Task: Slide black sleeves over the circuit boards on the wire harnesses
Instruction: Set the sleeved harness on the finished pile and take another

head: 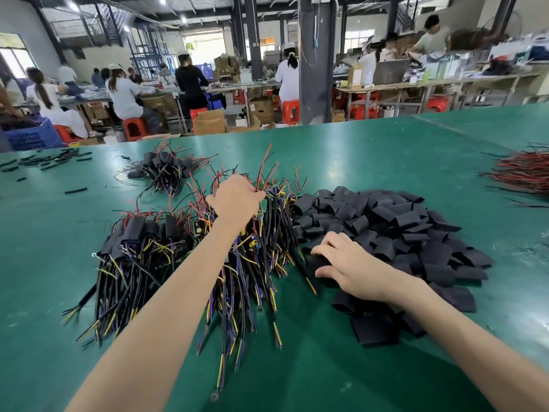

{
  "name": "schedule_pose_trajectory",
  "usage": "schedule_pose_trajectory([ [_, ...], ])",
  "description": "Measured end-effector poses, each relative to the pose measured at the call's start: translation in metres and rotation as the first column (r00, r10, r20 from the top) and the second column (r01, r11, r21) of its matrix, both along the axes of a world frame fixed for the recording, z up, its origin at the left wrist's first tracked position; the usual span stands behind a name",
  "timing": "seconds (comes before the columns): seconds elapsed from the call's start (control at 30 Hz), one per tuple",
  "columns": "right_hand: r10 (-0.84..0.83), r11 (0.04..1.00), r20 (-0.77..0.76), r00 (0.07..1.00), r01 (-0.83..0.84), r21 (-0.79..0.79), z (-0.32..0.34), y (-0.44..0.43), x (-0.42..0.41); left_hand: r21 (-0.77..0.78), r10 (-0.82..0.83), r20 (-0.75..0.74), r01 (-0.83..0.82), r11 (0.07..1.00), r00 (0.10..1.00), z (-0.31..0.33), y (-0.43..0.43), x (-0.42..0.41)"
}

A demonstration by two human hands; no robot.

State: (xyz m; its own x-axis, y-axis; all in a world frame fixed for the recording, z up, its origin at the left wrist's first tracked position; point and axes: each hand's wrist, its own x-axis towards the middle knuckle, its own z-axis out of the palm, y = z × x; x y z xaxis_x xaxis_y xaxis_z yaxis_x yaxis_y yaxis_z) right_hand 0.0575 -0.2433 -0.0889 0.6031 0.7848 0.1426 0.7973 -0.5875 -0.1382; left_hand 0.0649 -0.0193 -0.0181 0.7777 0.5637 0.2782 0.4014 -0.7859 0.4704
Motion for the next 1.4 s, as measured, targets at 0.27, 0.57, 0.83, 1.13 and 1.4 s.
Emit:
schedule_pose_trajectory([
  [0.27, -0.03, 0.999, -0.027, 0.999, 0.03, 0.018, 0.004, 0.0, -0.005, -0.269, -0.115, 0.377, 0.228, 0.936, 0.919, 0.021, 0.006, -0.018],
  [0.57, -0.036, 0.996, -0.059, 0.998, 0.04, 0.075, 0.005, 0.004, -0.008, -0.467, 0.071, 0.796, 0.536, 0.703, 0.601, 0.067, 0.006, -0.048],
  [0.83, -0.052, 0.98, -0.082, 0.995, 0.067, 0.186, 0.006, 0.007, -0.008, -0.028, -0.174, 0.813, 0.335, 0.942, 0.555, 0.098, 0.01, -0.067],
  [1.13, -0.042, 0.925, -0.084, 0.996, 0.071, 0.374, 0.008, 0.004, -0.009, 0.459, -0.532, 0.295, 0.371, 0.807, 0.793, 0.017, -0.02, -0.095],
  [1.4, -0.046, 0.879, 0.027, 0.999, 0.028, 0.476, 0.013, 0.005, -0.012, 0.48, -0.583, 0.245, 0.426, 0.767, 0.775, -0.033, -0.03, -0.1],
])
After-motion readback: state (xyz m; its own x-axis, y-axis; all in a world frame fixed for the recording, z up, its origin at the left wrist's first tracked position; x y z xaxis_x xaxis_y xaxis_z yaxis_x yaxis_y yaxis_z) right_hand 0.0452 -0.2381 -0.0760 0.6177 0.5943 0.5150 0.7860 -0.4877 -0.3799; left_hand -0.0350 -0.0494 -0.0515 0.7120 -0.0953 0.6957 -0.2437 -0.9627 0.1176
